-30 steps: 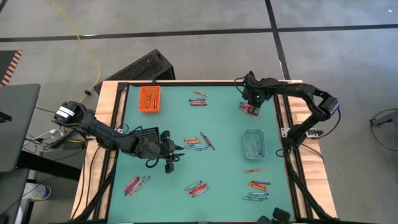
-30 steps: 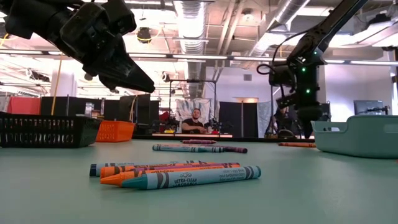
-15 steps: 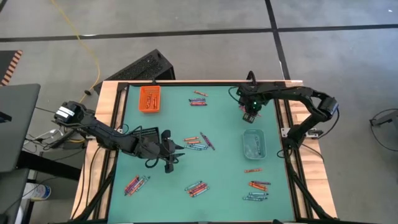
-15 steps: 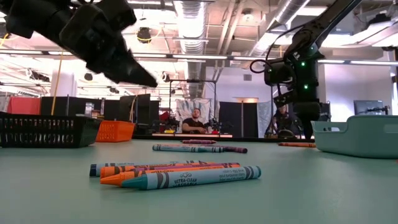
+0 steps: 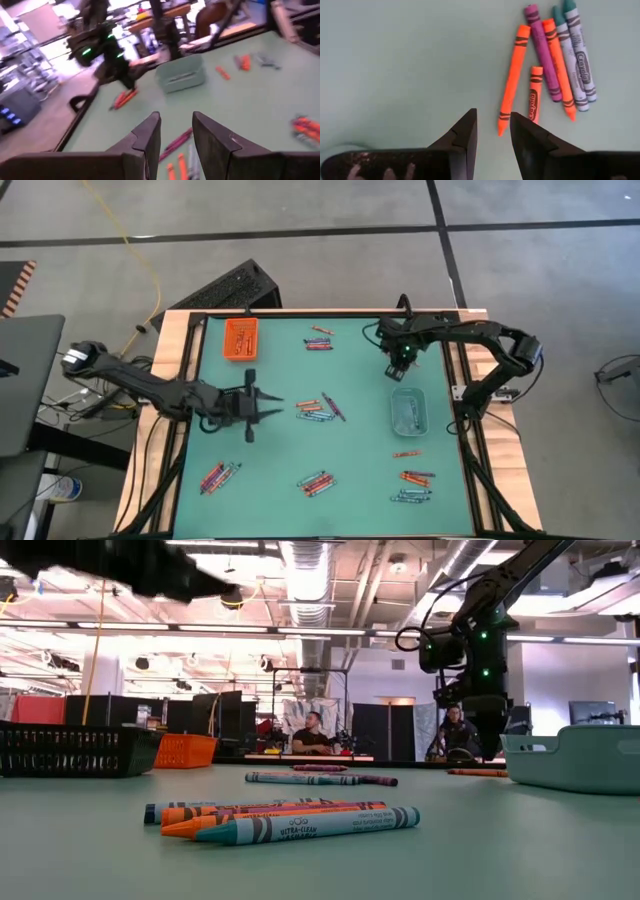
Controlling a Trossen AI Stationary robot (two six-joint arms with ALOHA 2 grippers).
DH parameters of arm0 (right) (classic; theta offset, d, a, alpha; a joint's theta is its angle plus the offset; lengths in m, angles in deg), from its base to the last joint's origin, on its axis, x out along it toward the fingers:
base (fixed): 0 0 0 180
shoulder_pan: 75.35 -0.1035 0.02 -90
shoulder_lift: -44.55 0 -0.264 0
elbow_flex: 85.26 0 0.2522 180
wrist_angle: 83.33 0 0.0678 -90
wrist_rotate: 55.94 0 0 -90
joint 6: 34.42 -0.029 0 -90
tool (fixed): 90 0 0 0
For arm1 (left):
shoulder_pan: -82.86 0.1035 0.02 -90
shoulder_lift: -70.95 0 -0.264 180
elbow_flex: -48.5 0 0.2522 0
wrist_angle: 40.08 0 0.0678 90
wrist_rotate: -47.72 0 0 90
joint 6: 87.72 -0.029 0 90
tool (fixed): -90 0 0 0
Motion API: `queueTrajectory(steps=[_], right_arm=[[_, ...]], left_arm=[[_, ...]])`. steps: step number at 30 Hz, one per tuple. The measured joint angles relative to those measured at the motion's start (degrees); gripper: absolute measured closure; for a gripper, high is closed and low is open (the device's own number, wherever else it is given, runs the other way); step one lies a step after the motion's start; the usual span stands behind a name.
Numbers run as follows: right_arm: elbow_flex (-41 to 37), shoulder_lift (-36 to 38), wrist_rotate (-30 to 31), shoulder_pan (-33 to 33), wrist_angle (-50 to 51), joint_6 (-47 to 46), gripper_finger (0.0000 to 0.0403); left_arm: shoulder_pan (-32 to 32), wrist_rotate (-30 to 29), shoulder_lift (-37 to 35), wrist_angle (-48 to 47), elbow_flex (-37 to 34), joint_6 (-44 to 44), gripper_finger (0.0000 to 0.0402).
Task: Sort crayons
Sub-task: Put the orange crayon into the orange bin
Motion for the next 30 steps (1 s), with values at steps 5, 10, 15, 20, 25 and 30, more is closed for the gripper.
queueTrajectory(steps=[5,10,15,20,25,30], right_arm=[[-0.1,0.0,-2.5,2.0,-2.3,-0.1,0.0276],[-2.3,0.0,-2.7,2.7,-7.2,-0.1,0.0276],[-6.1,0.0,-2.7,2.9,-13.1,0.0,0.0276],[-8.6,0.1,-2.8,2.6,-18.2,-0.3,0.0276],[-9.7,0.3,-2.6,1.3,-19.6,-0.5,0.0294],[-9.9,0.2,-1.3,-1.2,-20.5,-1.2,0.035]], left_arm=[[5.2,0.5,-7.1,8.4,-9.0,-0.3,0.0299],[10.8,0.8,-9.7,12.4,-14.0,-4.0,0.0299],[19.0,6.3,-8.8,12.8,-14.1,-2.8,0.0299],[25.4,15.5,-8.3,11.7,-14.1,5.4,0.0299],[27.0,19.9,-7.9,10.1,-14.1,11.9,0.0299],[25.9,20.0,-6.9,6.5,-14.1,16.6,0.0299]])
